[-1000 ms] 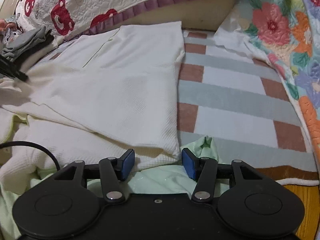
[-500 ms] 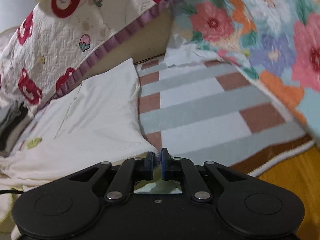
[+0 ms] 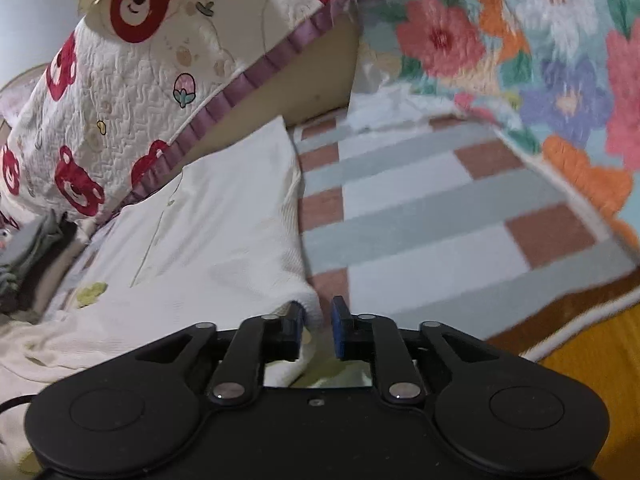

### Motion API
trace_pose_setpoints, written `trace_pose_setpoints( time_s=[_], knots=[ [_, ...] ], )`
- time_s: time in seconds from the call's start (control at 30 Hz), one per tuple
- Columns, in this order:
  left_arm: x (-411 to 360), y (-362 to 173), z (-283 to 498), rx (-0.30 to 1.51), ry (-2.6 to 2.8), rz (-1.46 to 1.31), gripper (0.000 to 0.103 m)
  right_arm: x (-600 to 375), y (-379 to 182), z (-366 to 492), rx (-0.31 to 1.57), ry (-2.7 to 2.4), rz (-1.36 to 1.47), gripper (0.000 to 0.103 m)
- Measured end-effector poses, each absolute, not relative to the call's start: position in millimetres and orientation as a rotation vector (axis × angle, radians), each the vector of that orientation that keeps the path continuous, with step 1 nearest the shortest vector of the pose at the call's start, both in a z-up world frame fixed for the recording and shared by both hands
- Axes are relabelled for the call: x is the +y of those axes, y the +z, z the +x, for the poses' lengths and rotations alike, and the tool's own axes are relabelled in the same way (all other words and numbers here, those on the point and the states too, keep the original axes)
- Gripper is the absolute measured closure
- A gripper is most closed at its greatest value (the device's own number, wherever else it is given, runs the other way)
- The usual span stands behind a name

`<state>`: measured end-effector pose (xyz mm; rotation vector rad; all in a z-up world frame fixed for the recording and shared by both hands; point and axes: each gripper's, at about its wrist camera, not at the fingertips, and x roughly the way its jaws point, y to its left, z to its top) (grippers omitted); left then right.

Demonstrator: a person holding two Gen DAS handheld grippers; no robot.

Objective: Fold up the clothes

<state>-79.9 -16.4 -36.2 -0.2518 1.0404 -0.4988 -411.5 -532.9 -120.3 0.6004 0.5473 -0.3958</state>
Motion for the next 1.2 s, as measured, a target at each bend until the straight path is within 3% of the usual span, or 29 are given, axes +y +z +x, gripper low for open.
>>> trace_pose_setpoints(
  time_s=[0.03,0.17,0.33,0.37,0.43,0.53,0.8,0.83,0.87,0.9,0.93,1.2],
  knots=[
    [-19,-34,-82,1.025,-0.507,-0.236,0.081,-533,-124,-411,0.564,-0.392,0.613,0.072],
    [-27,-32,-83,1.0,-0.529,-0.199,0.081,-527,-135,-410,0.607,-0.373,0.649,0.06],
    [-35,-33,-83,1.018,-0.532,-0.172,0.081,-519,-139,-391,0.652,-0.39,0.545,0.056],
    [-34,-33,-85,1.024,-0.531,-0.178,0.081,-517,-139,-386,0.655,-0.396,0.51,0.062],
    [-30,-32,-87,1.037,-0.529,-0.195,0.075,-512,-134,-385,0.64,-0.413,0.463,0.095],
    [-25,-30,-94,1.057,-0.542,-0.221,0.061,-508,-123,-390,0.568,-0.432,0.449,0.095],
    [-30,-29,-105,1.038,-0.533,-0.145,0.047,-504,-103,-385,0.531,-0.451,0.383,0.095],
    [-34,-29,-108,1.011,-0.504,-0.094,0.051,-503,-101,-384,0.526,-0.45,0.378,0.095],
    [-37,-29,-110,0.984,-0.474,-0.043,0.062,-503,-99,-382,0.521,-0.451,0.374,0.095],
    [-41,-29,-113,0.957,-0.45,0.003,0.089,-502,-97,-382,0.517,-0.448,0.373,0.095],
    [-43,-28,-114,0.94,-0.461,0.019,0.096,-502,-95,-381,0.512,-0.445,0.369,0.095],
    [-52,-7,-109,0.833,-0.505,0.043,0.098,-504,-73,-371,0.475,-0.41,0.328,0.095]
  ],
)
